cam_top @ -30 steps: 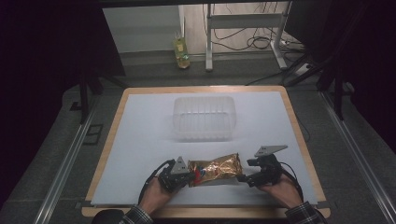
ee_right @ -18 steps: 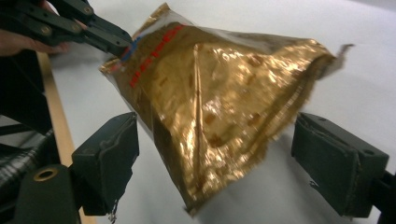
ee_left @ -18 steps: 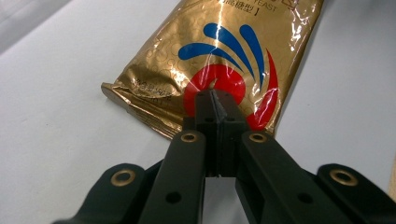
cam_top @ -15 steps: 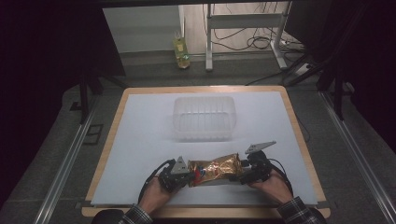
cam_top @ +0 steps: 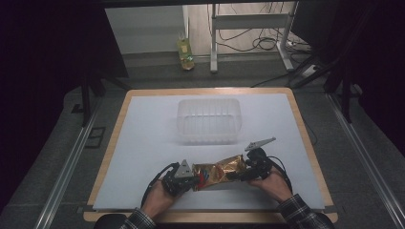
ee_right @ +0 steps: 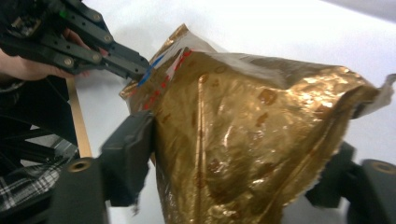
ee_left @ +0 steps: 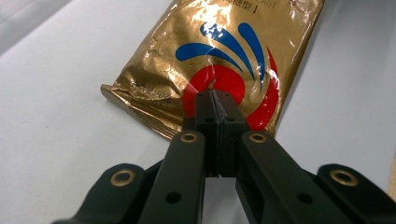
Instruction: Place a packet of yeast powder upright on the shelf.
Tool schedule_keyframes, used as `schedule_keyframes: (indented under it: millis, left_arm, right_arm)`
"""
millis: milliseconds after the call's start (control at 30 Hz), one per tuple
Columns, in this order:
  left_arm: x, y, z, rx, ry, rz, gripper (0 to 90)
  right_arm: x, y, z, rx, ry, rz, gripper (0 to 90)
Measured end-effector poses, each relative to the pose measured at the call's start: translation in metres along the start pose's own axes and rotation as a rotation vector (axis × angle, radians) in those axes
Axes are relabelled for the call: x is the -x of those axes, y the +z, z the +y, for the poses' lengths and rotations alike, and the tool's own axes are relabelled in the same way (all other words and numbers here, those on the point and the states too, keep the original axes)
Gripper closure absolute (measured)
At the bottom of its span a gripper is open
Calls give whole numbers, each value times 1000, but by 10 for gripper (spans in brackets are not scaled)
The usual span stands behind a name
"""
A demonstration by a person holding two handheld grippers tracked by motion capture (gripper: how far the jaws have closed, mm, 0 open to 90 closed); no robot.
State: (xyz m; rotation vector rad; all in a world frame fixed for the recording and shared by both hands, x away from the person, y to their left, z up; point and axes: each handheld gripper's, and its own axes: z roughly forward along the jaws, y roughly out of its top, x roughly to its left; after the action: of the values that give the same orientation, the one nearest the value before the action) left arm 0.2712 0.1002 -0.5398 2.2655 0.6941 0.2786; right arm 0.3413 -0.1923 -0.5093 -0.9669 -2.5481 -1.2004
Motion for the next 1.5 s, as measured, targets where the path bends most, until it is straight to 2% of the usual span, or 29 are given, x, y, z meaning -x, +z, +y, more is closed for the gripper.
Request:
schedule_keyframes:
  millis: [33,100,133,200,300,333,367,400,567,700,833,867,900,967,1100,1167,1333,1500]
  left_arm:
    - [1,1,0,7,-3,4,895]
    - [2,0,1,-1,18,19,883]
    - [2,0,1,-1,18,19,879]
    - [5,-1,1,-4,41,50,866]
    - [5,-3,2,0,48,66,818]
    - [5,-4,3,9,45,71,818]
    - [5,-8,3,32,41,72,764]
    - [5,-10,3,41,38,75,749]
    - [5,-15,1,62,42,99,669]
    - [5,-19,0,76,51,113,564]
    - [4,-21,-1,93,33,114,454]
    - [4,-22,-1,99,29,113,454]
    - [3,-22,-1,103,19,112,391]
    - [2,-23,-1,112,11,108,346]
    - [1,-24,-1,128,10,106,257]
    - [1,-23,-1,122,8,123,248]
    - [2,-21,0,116,-4,109,155]
    - [4,-19,2,112,-13,124,107]
  right_arm:
    - [-1,-1,3,2,3,0,388]
    - [-1,-1,7,-6,5,2,451]
    - [-1,-1,7,-6,5,2,451]
    - [-4,-4,10,-9,11,-2,549]
    - [-5,-7,11,-9,27,12,653]
    - [-5,-7,11,-9,27,12,653]
    - [-5,-8,11,-10,41,18,690]
    - [-6,-8,11,-15,51,21,700]
    - [-8,-12,12,-19,66,34,716]
    - [-10,-16,15,-20,61,33,719]
    - [-13,-21,18,-15,45,19,721]
    - [-14,-22,19,-15,41,13,722]
    - [-14,-26,21,-10,38,1,724]
    - [-14,-31,22,-3,37,-8,725]
    - [-14,-40,26,10,41,-26,726]
    - [-13,-44,28,15,39,-34,726]
    - [-14,-52,32,19,35,-68,726]
    - [-12,-59,35,24,35,-92,726]
